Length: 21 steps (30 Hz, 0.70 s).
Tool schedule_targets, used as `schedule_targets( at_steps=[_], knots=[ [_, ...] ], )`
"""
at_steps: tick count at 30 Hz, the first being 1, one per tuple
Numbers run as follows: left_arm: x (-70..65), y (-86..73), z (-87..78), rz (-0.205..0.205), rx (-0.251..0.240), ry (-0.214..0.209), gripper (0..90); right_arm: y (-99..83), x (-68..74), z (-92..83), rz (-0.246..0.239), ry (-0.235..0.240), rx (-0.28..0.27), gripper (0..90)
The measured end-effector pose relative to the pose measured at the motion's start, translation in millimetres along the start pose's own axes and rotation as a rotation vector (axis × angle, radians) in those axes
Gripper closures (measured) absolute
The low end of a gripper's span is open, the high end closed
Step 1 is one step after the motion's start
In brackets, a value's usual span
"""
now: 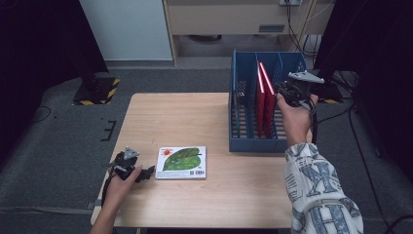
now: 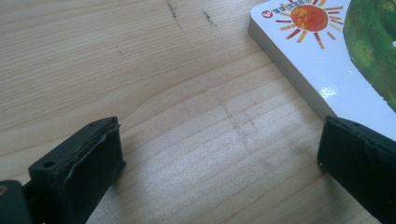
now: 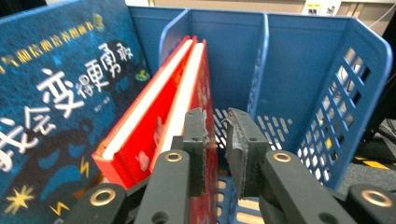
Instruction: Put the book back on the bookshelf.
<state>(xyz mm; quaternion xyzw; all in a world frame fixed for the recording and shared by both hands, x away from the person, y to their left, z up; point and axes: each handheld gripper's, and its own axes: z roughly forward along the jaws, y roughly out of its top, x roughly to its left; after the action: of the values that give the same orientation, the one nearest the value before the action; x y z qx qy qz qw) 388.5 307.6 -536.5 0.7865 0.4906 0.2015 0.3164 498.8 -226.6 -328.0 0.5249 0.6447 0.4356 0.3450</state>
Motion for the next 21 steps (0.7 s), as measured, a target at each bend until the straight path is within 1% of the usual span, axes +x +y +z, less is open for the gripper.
schedule_targets(
  at_steps=[7, 14, 21],
  knots=[
    [0.0, 0.0, 0.0, 0.000, 0.000, 0.000, 0.0, -19.0, -7.5, 0.7, 0.013, -0.001, 0.029, 77.4],
    [-0.1, 0.1, 0.0, 0.000, 0.000, 0.000, 0.0, -37.7, -4.8, 2.0, 0.003, 0.013, 0.058, 77.4],
    [-0.2, 0.1, 0.0, 0.000, 0.001, -0.001, 0.0, -44.9, 1.8, 2.4, -0.012, 0.030, 0.069, 77.4]
  ],
)
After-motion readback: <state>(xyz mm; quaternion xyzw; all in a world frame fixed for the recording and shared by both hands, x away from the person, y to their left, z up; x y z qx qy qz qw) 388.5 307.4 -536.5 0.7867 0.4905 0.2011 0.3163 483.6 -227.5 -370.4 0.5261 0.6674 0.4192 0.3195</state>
